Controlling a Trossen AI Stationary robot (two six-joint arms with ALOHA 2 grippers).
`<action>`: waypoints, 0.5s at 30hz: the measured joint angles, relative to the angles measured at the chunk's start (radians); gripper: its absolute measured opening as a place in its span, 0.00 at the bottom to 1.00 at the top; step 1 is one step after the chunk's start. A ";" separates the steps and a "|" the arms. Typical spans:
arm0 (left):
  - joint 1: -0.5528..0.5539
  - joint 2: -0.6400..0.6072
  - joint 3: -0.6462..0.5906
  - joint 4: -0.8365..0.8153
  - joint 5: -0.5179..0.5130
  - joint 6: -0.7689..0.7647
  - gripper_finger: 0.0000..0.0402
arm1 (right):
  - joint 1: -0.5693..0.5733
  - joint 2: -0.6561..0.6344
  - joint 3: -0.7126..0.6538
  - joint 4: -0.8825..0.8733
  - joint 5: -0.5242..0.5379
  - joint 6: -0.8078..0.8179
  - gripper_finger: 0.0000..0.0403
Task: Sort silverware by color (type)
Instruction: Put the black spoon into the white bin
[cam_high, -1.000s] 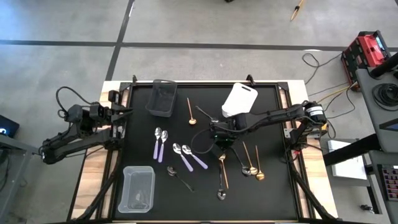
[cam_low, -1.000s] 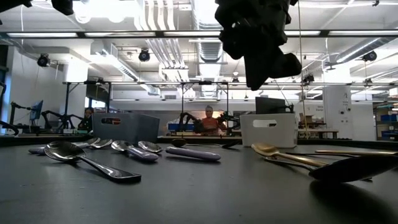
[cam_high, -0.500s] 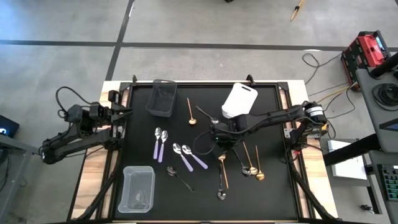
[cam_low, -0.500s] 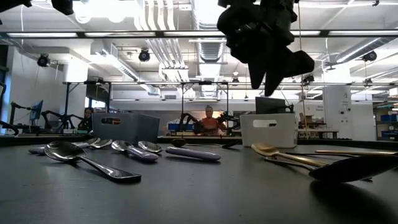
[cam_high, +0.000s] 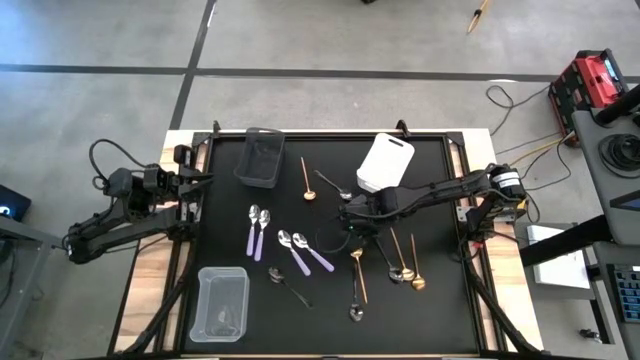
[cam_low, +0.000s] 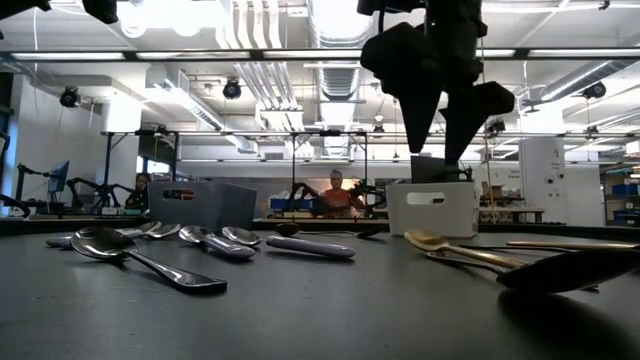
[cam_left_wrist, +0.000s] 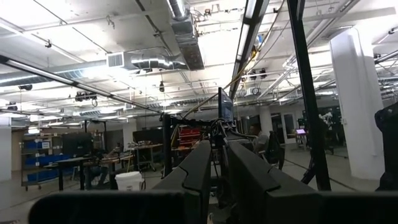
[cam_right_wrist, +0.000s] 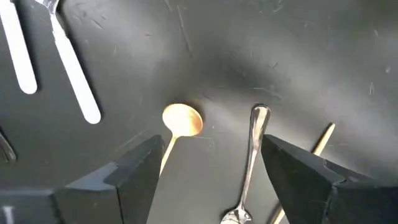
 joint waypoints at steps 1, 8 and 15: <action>0.000 0.000 0.000 0.000 0.000 0.000 0.10 | 0.000 0.000 0.000 -0.004 -0.010 -0.001 0.65; 0.000 0.000 0.000 0.000 0.000 0.000 0.10 | 0.009 0.010 -0.012 -0.034 -0.153 -0.068 0.60; 0.000 0.000 0.000 0.000 0.000 0.000 0.10 | 0.022 0.027 -0.080 -0.035 -0.152 -0.045 0.55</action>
